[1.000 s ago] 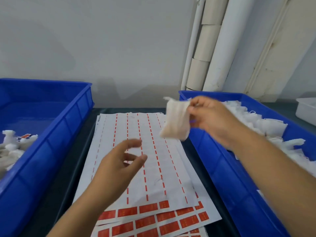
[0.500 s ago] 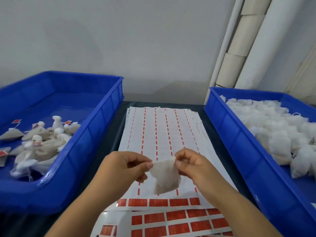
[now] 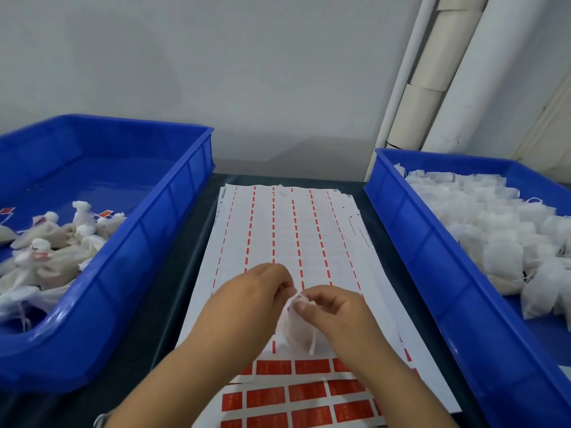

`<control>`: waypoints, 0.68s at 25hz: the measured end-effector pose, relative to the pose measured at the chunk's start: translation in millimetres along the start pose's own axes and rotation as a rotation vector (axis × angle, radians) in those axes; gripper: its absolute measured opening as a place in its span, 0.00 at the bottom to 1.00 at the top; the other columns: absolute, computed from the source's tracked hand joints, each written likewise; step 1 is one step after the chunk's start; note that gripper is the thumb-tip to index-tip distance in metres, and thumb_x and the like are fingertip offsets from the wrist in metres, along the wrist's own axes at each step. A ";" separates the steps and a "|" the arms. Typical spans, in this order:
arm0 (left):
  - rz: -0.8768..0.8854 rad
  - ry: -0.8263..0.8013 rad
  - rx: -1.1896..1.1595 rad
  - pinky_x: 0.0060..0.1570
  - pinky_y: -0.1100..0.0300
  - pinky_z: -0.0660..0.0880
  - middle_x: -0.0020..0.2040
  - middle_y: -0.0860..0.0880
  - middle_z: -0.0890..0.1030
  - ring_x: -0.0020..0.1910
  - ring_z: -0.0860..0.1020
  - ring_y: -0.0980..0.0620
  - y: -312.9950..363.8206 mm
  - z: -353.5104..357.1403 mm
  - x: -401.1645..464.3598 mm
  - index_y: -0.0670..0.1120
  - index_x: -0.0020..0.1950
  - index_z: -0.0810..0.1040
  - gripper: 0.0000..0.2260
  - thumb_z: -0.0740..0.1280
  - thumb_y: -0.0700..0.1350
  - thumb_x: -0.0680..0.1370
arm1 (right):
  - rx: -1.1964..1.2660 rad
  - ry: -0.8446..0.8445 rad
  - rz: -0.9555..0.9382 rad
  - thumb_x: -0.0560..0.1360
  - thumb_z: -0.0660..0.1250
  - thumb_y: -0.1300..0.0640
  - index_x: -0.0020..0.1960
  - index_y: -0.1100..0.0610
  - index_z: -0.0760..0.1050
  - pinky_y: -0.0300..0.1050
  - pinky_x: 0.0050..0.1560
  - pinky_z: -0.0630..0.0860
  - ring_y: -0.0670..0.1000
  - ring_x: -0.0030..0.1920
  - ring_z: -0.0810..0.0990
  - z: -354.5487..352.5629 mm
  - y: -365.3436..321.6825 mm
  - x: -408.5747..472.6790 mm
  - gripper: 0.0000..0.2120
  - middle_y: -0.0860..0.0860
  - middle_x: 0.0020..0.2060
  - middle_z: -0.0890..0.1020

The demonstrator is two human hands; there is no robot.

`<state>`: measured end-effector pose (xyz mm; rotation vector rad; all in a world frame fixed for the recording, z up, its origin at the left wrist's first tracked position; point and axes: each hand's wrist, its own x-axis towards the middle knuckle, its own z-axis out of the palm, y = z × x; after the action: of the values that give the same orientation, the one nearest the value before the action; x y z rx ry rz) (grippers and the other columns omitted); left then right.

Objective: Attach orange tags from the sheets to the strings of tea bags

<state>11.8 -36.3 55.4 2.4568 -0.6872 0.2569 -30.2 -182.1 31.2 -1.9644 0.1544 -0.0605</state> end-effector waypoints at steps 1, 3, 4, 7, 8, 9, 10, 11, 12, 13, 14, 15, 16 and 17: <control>0.001 0.021 0.032 0.43 0.71 0.72 0.42 0.61 0.73 0.41 0.74 0.61 -4.1 -2.0 0.5 0.60 0.48 0.69 0.02 0.59 0.52 0.79 | -0.009 0.003 0.026 0.73 0.67 0.44 0.41 0.39 0.79 0.23 0.34 0.70 0.32 0.46 0.77 -0.9 2.5 -0.4 0.03 0.29 0.42 0.80; -0.008 0.058 0.068 0.42 0.72 0.71 0.43 0.62 0.72 0.41 0.74 0.62 -11.2 -6.0 3.8 0.60 0.50 0.71 0.03 0.59 0.53 0.79 | -0.037 -0.026 0.049 0.75 0.64 0.44 0.42 0.40 0.79 0.23 0.33 0.68 0.32 0.46 0.77 -1.7 5.4 -2.4 0.06 0.29 0.43 0.80; -0.016 0.075 0.080 0.41 0.72 0.71 0.43 0.63 0.72 0.41 0.74 0.61 -13.7 -7.0 5.5 0.59 0.51 0.71 0.04 0.59 0.53 0.79 | -0.052 -0.051 0.042 0.76 0.62 0.43 0.42 0.39 0.79 0.23 0.34 0.67 0.31 0.46 0.76 -1.8 5.4 -3.8 0.08 0.28 0.44 0.79; -0.087 0.155 0.069 0.38 0.73 0.67 0.43 0.63 0.71 0.39 0.72 0.62 -19.6 -5.6 7.3 0.59 0.50 0.71 0.02 0.59 0.51 0.79 | -0.038 -0.148 0.055 0.78 0.58 0.44 0.44 0.41 0.77 0.23 0.34 0.70 0.31 0.45 0.77 -1.3 4.3 -7.3 0.10 0.34 0.43 0.81; -0.123 0.173 0.046 0.37 0.73 0.66 0.43 0.63 0.71 0.38 0.72 0.62 -21.6 -5.2 7.3 0.59 0.49 0.70 0.02 0.60 0.51 0.79 | -0.028 -0.181 0.088 0.78 0.59 0.43 0.45 0.43 0.77 0.24 0.34 0.71 0.34 0.43 0.79 -1.2 3.9 -8.4 0.10 0.36 0.41 0.81; -0.154 0.172 0.021 0.37 0.73 0.66 0.43 0.63 0.71 0.37 0.72 0.63 -23.9 -4.7 6.9 0.60 0.48 0.69 0.02 0.61 0.52 0.78 | -0.039 -0.207 0.117 0.77 0.61 0.43 0.45 0.44 0.76 0.26 0.33 0.72 0.36 0.41 0.80 -1.5 4.0 -9.9 0.08 0.36 0.39 0.81; -0.178 0.153 0.006 0.36 0.73 0.66 0.43 0.63 0.71 0.37 0.72 0.64 -26.3 -3.9 6.2 0.60 0.47 0.68 0.03 0.61 0.52 0.78 | -0.066 -0.228 0.140 0.75 0.64 0.42 0.45 0.43 0.76 0.28 0.34 0.73 0.37 0.41 0.81 -2.7 5.4 -11.0 0.06 0.36 0.38 0.81; -0.198 0.132 0.003 0.36 0.72 0.67 0.44 0.62 0.72 0.37 0.72 0.64 -29.2 -3.0 5.7 0.60 0.47 0.68 0.03 0.61 0.52 0.78 | -0.079 -0.247 0.166 0.72 0.68 0.42 0.44 0.41 0.77 0.30 0.37 0.75 0.39 0.41 0.81 -5.2 6.4 -12.2 0.04 0.35 0.38 0.81; -0.217 0.114 0.009 0.36 0.72 0.68 0.44 0.62 0.72 0.37 0.72 0.63 -32.4 -2.6 4.1 0.60 0.47 0.68 0.03 0.61 0.52 0.78 | -0.059 -0.266 0.195 0.70 0.71 0.43 0.42 0.40 0.77 0.33 0.40 0.76 0.41 0.42 0.82 -8.1 6.6 -13.9 0.03 0.36 0.38 0.81; -0.239 0.095 0.018 0.36 0.72 0.68 0.44 0.62 0.72 0.37 0.72 0.63 -35.8 -2.2 1.6 0.60 0.48 0.68 0.02 0.61 0.53 0.78 | 0.023 -0.285 0.224 0.69 0.72 0.45 0.41 0.39 0.79 0.38 0.45 0.77 0.43 0.44 0.82 -11.1 7.3 -14.9 0.03 0.38 0.38 0.82; -0.261 0.065 0.024 0.37 0.72 0.69 0.43 0.63 0.72 0.36 0.73 0.63 -38.0 -0.6 -1.8 0.61 0.48 0.68 0.02 0.61 0.53 0.78 | 0.190 -0.309 0.248 0.69 0.73 0.49 0.42 0.41 0.80 0.43 0.50 0.78 0.45 0.44 0.83 -13.6 8.1 -15.3 0.04 0.42 0.39 0.83; -0.273 0.019 0.029 0.38 0.72 0.70 0.41 0.62 0.72 0.36 0.73 0.63 -38.8 2.3 -7.1 0.61 0.49 0.69 0.02 0.61 0.54 0.78 | 0.435 -0.327 0.271 0.69 0.73 0.53 0.43 0.45 0.82 0.47 0.52 0.78 0.47 0.43 0.83 -15.5 9.3 -14.5 0.05 0.46 0.38 0.83; -0.272 -0.038 0.036 0.39 0.72 0.71 0.40 0.62 0.72 0.37 0.74 0.63 -37.7 6.4 -13.9 0.61 0.49 0.69 0.01 0.61 0.54 0.78 | 0.715 -0.322 0.297 0.68 0.73 0.58 0.44 0.50 0.84 0.48 0.51 0.79 0.48 0.41 0.83 -16.1 9.6 -12.7 0.06 0.51 0.38 0.82; -0.254 -0.087 0.044 0.40 0.72 0.71 0.40 0.62 0.73 0.38 0.74 0.63 -34.9 10.5 -21.0 0.62 0.49 0.70 0.02 0.60 0.55 0.78 | 0.927 -0.285 0.319 0.66 0.72 0.61 0.44 0.55 0.84 0.47 0.47 0.79 0.49 0.39 0.82 -16.0 10.8 -10.7 0.08 0.54 0.39 0.81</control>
<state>12.7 -8.9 23.4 2.5774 -0.4020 0.0674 -43.5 -199.4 27.8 -0.9920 0.2034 0.3069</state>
